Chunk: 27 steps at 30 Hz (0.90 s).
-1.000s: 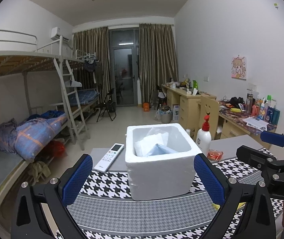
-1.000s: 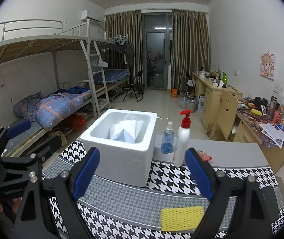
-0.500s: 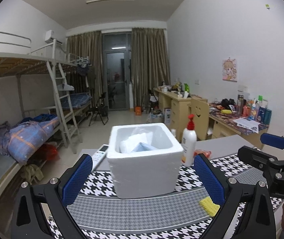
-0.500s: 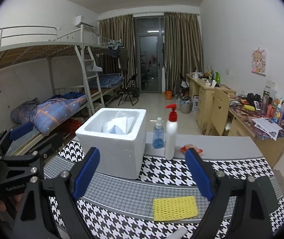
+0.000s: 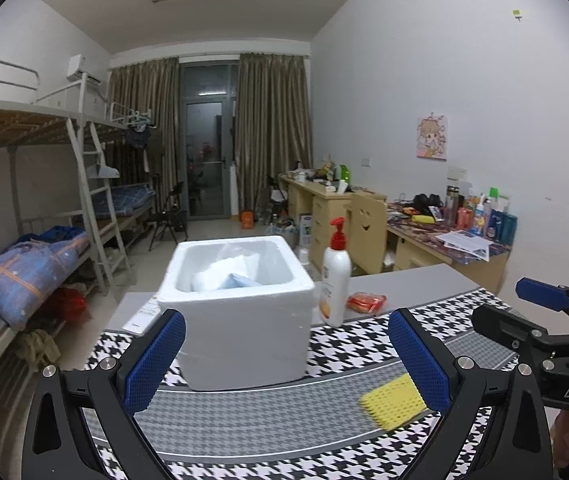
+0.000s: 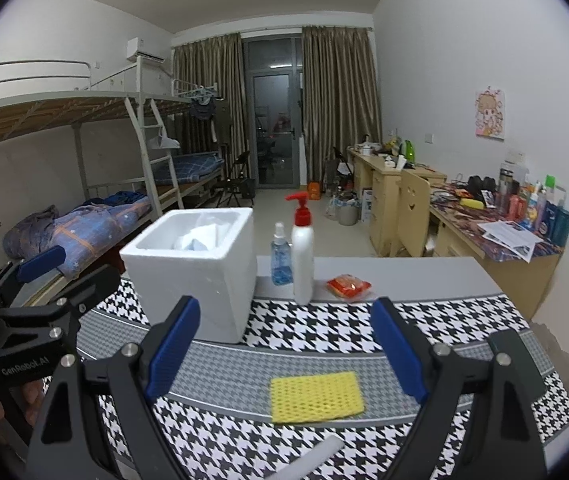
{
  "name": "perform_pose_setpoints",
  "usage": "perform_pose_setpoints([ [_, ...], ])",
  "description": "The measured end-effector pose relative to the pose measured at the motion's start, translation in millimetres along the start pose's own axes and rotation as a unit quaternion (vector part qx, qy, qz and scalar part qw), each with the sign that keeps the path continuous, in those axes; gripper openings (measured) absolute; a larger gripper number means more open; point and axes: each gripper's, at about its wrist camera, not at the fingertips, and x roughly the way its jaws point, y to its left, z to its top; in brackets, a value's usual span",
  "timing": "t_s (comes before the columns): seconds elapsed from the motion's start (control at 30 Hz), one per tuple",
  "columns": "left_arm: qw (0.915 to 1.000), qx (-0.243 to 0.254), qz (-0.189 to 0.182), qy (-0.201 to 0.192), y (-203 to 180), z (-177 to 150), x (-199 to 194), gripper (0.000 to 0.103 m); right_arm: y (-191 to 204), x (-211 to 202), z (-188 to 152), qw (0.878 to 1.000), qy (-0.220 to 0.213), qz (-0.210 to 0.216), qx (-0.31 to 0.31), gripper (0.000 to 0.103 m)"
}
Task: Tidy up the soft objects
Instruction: 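Move the left tool toward the yellow mesh sponge while the right tool approaches the white foam stick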
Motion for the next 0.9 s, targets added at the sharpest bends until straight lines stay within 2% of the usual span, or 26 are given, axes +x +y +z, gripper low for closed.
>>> perform_pose_setpoints([
  [0.5, 0.9994, 0.014, -0.03, 0.01, -22, -16, 7, 0.102, -32, -5, -19, 0.999, 0.012, -0.023, 0.036, 0.09],
  [0.9, 0.9975, 0.023, -0.058, 0.032, -35, -30, 16, 0.102, -42, 2, -31, 0.998, 0.025, -0.042, 0.042, 0.09],
])
